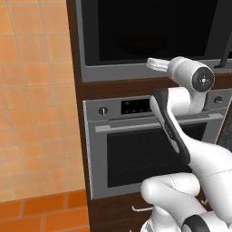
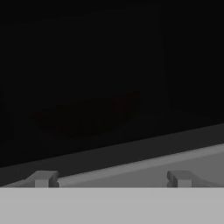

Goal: Open the microwave, place the bowl with waffle inside the microwave, then close the microwave door and turn it on.

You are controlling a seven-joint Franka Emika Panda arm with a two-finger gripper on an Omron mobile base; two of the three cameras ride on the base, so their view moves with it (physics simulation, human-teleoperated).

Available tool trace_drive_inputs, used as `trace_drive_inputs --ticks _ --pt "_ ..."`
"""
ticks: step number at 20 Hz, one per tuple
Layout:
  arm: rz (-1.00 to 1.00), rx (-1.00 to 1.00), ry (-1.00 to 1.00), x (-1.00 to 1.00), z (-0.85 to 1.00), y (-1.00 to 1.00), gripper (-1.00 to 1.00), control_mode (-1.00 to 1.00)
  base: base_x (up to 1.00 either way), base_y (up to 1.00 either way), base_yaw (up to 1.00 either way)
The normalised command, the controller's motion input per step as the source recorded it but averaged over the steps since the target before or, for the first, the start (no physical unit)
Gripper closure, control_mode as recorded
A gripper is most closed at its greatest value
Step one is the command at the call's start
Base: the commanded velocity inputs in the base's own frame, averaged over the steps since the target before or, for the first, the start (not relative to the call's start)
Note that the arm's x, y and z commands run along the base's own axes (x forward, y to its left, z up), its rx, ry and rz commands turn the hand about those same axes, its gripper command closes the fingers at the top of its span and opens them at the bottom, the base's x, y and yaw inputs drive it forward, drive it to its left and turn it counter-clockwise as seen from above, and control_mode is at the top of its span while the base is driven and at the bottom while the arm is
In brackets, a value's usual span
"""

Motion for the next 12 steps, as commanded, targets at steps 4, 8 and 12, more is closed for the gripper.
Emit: trace_drive_inputs --ticks 4,8,12 --pt "0.00 -0.01 -0.01 -0.57 0.31 -0.27 -1.00 -1.00 0.00 0.00 0.00" --pt "0.00 0.00 0.00 -0.84 0.47 -0.51 -1.00 -1.00 0.00 0.00 0.00" --pt "0.00 0.00 0.00 -0.94 0.42 -0.60 -1.00 -1.00 0.00 0.00 0.00"
